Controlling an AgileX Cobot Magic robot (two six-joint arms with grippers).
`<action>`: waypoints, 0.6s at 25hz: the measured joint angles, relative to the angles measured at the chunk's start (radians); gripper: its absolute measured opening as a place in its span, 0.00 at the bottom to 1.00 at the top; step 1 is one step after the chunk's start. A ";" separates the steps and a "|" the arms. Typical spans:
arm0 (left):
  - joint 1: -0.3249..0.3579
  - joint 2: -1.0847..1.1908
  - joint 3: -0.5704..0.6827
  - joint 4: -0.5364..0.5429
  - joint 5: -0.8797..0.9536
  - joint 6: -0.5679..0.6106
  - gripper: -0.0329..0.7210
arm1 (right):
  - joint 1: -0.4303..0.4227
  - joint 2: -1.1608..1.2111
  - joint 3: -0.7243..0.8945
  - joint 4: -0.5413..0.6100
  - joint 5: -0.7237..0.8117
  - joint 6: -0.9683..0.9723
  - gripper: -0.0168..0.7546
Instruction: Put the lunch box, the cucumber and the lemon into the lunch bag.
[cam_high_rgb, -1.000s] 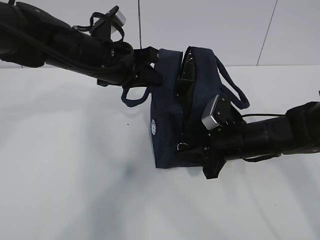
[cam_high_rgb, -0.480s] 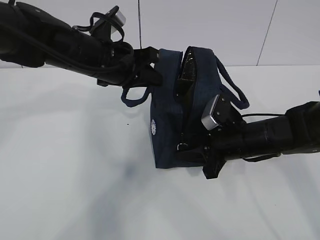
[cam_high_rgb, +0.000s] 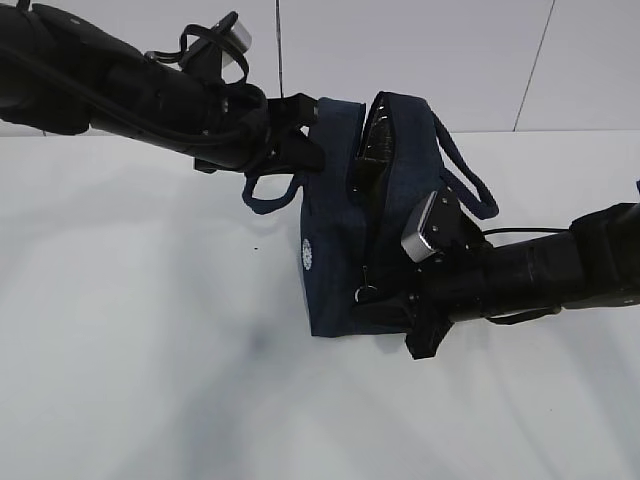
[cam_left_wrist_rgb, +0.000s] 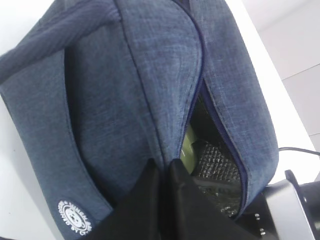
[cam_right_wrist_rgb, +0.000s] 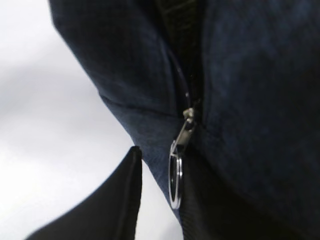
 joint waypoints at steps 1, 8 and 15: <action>0.000 0.000 0.000 0.000 0.000 0.000 0.04 | 0.000 0.000 0.000 0.000 0.000 0.000 0.28; 0.000 0.000 0.000 0.000 0.000 0.000 0.04 | 0.000 0.000 0.000 0.000 0.000 0.000 0.28; 0.000 0.000 0.000 -0.001 0.000 0.000 0.04 | 0.000 0.000 0.000 0.000 -0.005 0.000 0.20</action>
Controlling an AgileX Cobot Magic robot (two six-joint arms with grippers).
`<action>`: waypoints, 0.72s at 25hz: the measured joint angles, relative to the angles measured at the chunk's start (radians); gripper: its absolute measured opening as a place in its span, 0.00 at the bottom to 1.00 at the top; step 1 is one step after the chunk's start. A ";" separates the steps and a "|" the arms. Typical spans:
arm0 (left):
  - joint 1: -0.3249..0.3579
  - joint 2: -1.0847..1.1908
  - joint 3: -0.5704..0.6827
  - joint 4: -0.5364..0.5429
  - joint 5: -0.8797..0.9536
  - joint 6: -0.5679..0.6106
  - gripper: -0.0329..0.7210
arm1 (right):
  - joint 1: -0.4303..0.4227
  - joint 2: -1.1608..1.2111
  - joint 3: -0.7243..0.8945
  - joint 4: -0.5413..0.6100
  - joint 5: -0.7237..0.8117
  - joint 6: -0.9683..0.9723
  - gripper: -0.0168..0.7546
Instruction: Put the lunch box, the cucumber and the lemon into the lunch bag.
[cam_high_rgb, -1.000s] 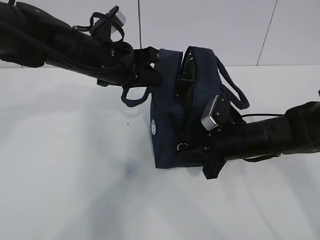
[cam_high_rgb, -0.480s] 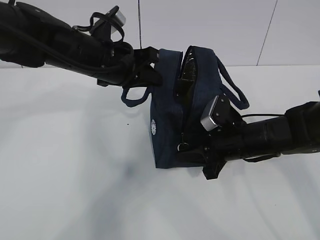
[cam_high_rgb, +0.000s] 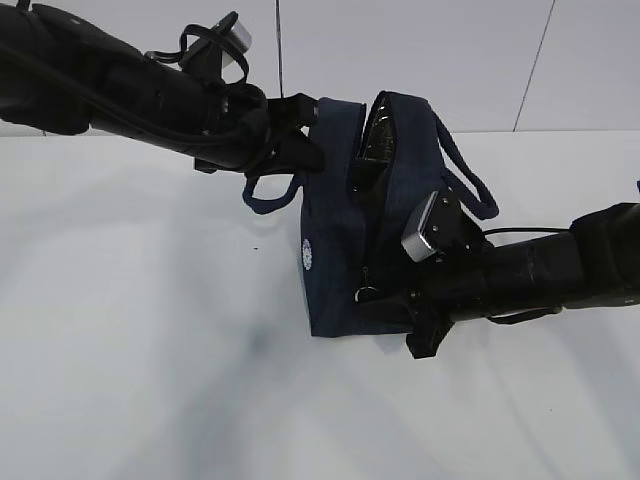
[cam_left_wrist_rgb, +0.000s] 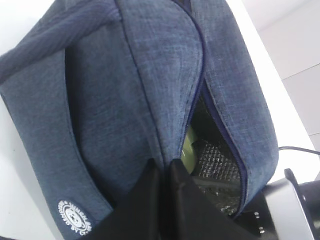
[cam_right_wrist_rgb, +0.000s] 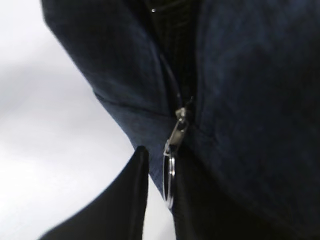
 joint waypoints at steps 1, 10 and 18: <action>0.000 0.000 0.000 0.000 0.000 0.000 0.04 | 0.000 0.000 0.000 0.000 0.000 0.000 0.19; 0.000 0.000 0.000 0.000 0.000 0.000 0.04 | 0.000 0.000 0.000 0.000 -0.007 0.000 0.16; 0.000 0.000 0.000 0.000 0.000 0.000 0.04 | 0.000 0.000 0.000 0.002 -0.027 0.000 0.06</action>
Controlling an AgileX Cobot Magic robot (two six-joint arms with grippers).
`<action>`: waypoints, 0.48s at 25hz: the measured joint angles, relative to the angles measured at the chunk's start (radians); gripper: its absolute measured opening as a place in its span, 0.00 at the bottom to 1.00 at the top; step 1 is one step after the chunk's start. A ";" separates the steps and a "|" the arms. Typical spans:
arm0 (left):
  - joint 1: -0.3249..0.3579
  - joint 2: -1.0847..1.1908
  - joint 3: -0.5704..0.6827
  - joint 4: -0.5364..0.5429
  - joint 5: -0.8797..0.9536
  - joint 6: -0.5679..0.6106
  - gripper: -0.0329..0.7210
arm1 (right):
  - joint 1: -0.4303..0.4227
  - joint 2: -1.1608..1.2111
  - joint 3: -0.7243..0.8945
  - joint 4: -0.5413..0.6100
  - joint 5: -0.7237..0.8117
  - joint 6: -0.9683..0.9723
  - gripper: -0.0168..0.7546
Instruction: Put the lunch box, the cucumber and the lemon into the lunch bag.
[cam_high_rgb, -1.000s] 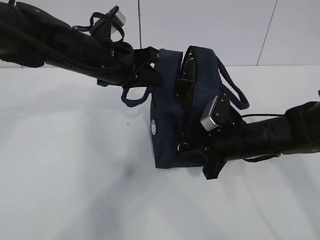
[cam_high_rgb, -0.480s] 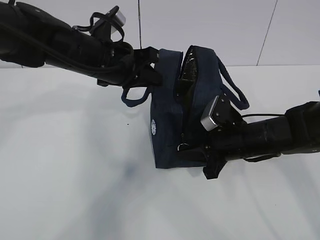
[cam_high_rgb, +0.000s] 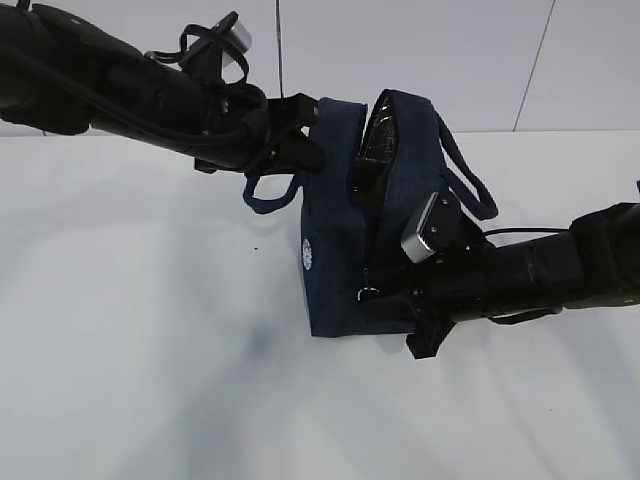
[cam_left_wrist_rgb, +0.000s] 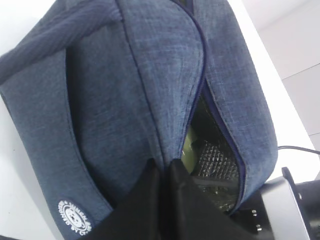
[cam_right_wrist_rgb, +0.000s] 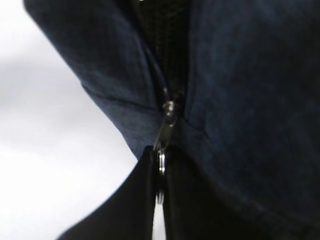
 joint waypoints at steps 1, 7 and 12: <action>0.000 0.000 0.000 0.000 0.000 0.000 0.04 | 0.000 0.000 0.000 0.000 -0.002 0.000 0.05; 0.000 0.000 0.000 0.000 0.000 0.000 0.04 | 0.000 0.000 0.000 0.000 -0.011 0.000 0.03; 0.000 0.000 0.000 0.000 0.000 0.000 0.04 | 0.000 0.000 0.000 0.000 -0.011 0.000 0.03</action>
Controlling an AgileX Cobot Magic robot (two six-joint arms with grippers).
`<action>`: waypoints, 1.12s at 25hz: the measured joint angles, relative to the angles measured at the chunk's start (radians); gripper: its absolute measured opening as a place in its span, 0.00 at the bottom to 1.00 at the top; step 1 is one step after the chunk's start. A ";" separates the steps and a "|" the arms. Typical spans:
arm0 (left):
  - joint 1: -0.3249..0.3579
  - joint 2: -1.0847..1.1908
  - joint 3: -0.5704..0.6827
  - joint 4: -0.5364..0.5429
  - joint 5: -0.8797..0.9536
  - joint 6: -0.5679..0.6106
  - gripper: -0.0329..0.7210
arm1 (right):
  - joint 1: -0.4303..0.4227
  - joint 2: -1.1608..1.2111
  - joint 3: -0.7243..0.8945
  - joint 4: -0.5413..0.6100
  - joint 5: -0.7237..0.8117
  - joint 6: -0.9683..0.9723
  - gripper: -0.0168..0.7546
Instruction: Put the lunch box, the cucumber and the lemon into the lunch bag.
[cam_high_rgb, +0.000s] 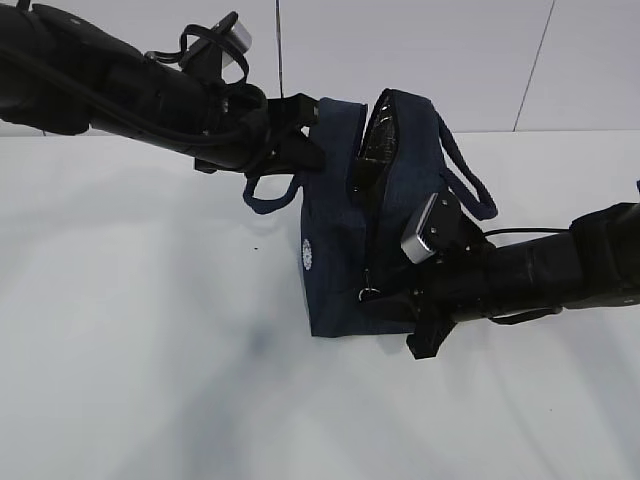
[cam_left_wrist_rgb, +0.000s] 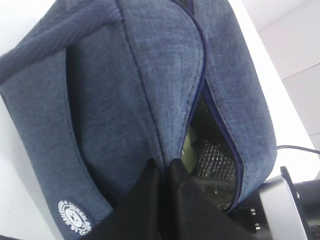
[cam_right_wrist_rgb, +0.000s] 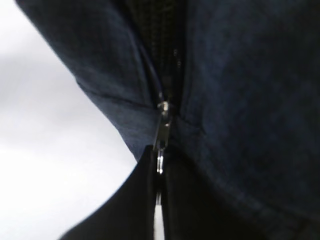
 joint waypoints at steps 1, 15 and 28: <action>0.000 0.000 0.000 0.000 0.000 0.000 0.04 | 0.000 0.000 0.000 0.000 -0.002 0.000 0.03; 0.000 0.000 0.000 0.000 0.000 0.000 0.04 | 0.000 0.000 0.000 0.001 -0.002 0.052 0.03; 0.000 0.000 0.000 0.000 0.000 0.000 0.04 | 0.000 -0.010 0.000 -0.024 0.000 0.099 0.03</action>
